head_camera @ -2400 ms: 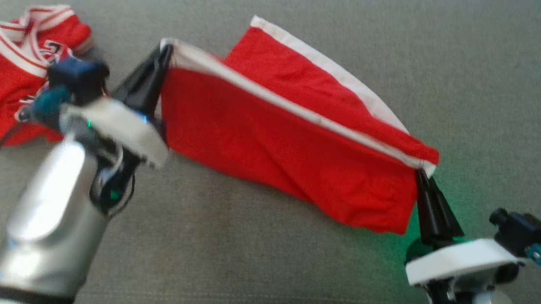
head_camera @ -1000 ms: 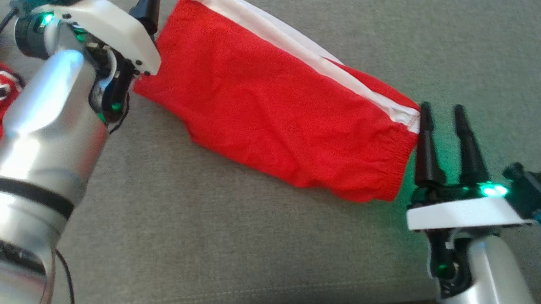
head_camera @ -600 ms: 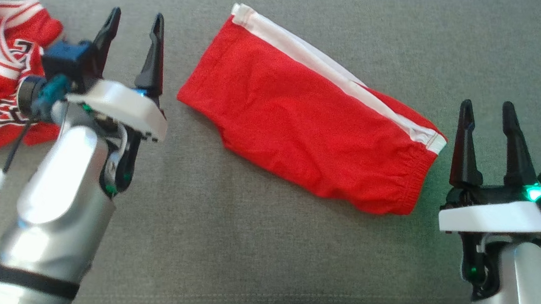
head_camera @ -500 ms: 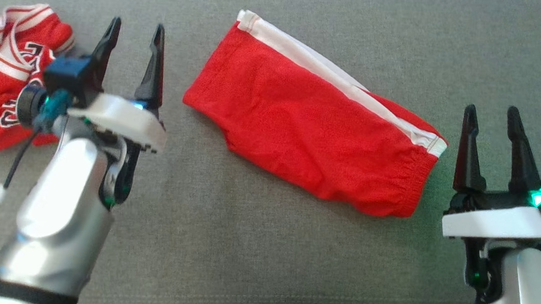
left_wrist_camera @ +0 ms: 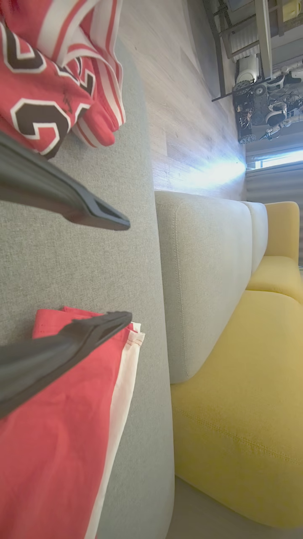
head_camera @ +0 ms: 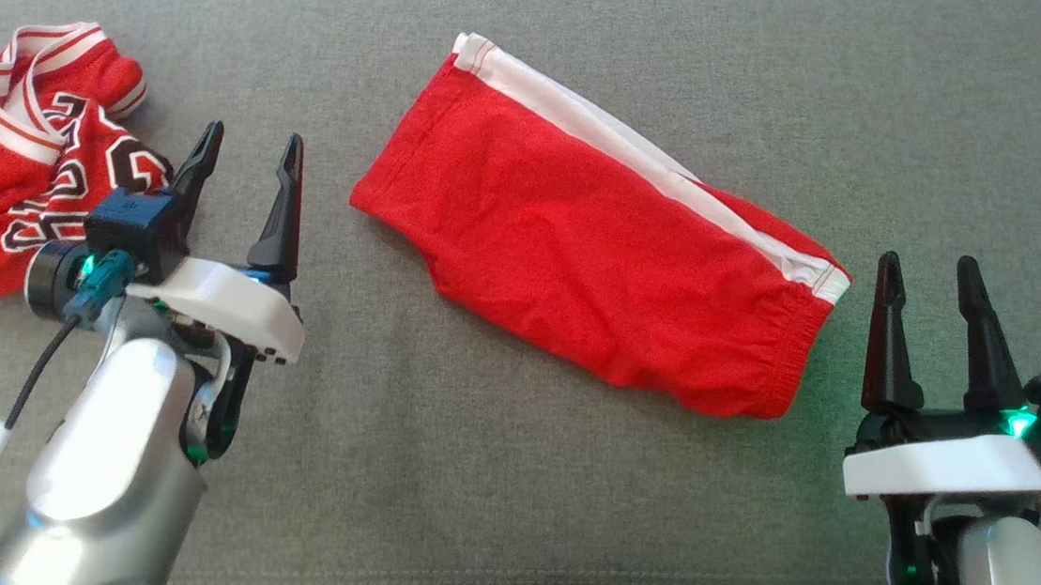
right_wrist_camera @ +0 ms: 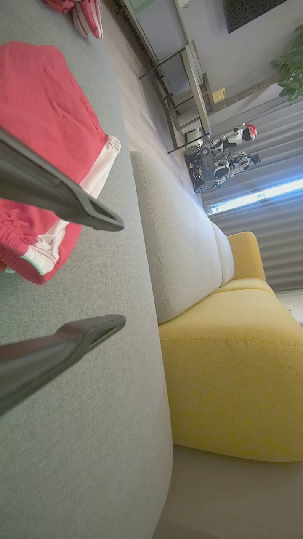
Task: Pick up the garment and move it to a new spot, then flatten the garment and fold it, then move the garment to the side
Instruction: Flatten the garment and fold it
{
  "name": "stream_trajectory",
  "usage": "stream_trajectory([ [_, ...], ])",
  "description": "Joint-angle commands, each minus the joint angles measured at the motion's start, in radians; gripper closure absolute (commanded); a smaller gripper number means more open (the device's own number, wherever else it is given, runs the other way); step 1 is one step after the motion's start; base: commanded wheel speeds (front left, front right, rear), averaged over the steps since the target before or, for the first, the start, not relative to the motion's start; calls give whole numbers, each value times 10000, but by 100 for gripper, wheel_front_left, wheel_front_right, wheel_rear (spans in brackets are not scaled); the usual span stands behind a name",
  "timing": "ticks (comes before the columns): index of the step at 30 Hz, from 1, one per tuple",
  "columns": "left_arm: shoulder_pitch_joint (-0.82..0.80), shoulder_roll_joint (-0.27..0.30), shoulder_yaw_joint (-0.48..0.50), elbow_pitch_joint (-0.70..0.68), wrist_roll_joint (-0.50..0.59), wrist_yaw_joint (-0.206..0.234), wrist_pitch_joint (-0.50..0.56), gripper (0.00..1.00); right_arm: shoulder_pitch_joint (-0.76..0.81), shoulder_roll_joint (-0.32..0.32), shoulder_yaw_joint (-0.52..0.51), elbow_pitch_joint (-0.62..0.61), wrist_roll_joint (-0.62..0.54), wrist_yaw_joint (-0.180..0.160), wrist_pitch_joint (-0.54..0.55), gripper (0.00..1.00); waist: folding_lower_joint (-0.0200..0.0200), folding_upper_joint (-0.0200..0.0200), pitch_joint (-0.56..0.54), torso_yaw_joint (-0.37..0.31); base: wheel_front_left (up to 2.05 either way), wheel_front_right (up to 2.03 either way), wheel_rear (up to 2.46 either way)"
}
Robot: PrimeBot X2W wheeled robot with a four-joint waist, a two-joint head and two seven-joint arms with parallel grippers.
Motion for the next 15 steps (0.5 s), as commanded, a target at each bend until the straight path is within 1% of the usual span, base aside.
stream_trajectory([
  [1, -270, 242, 456, -224, 85, -57, -91, 0, -208, -39, 276, -379, 67, 40, -16, 0, 0, 0, 24, -8, 0, 0, 0],
  [10, -466, 118, 526, 18, 315, -278, -91, 0, -248, -39, 193, -397, -13, 40, 6, 0, 0, 0, 139, 19, 0, 0, 0],
  [13, -861, 94, 345, 234, 417, -582, -91, 0, -312, -39, 185, -468, -62, 40, 31, 0, 0, 0, 306, 21, 0, 0, 0],
  [15, -1257, 48, 168, 568, 440, -867, -67, 0, -380, -39, 174, -517, -134, 40, 91, 0, 0, 0, 441, 5, 0, 0, 0],
])
